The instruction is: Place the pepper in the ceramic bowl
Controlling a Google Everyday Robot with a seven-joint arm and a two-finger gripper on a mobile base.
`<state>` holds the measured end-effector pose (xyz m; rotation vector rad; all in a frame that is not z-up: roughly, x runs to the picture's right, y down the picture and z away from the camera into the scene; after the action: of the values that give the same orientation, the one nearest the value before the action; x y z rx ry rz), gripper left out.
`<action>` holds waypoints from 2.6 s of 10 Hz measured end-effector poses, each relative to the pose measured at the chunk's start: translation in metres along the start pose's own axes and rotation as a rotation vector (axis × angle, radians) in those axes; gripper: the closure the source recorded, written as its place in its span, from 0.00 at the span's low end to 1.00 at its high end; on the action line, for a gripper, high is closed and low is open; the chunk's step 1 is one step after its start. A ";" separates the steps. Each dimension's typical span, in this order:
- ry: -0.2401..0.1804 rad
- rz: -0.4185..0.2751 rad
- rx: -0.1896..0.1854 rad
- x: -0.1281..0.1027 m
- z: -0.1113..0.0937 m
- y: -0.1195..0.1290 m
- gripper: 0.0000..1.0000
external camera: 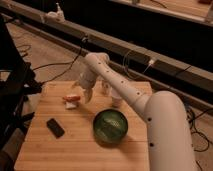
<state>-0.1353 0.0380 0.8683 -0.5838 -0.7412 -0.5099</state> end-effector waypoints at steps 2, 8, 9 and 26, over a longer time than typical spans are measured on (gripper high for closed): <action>-0.034 0.053 -0.013 0.013 0.022 -0.005 0.25; -0.110 0.135 -0.018 0.041 0.062 -0.014 0.25; -0.121 0.134 -0.021 0.040 0.067 -0.015 0.25; -0.137 0.083 0.007 0.023 -0.009 -0.016 1.00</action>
<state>-0.1264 0.0159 0.8846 -0.6451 -0.8446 -0.3938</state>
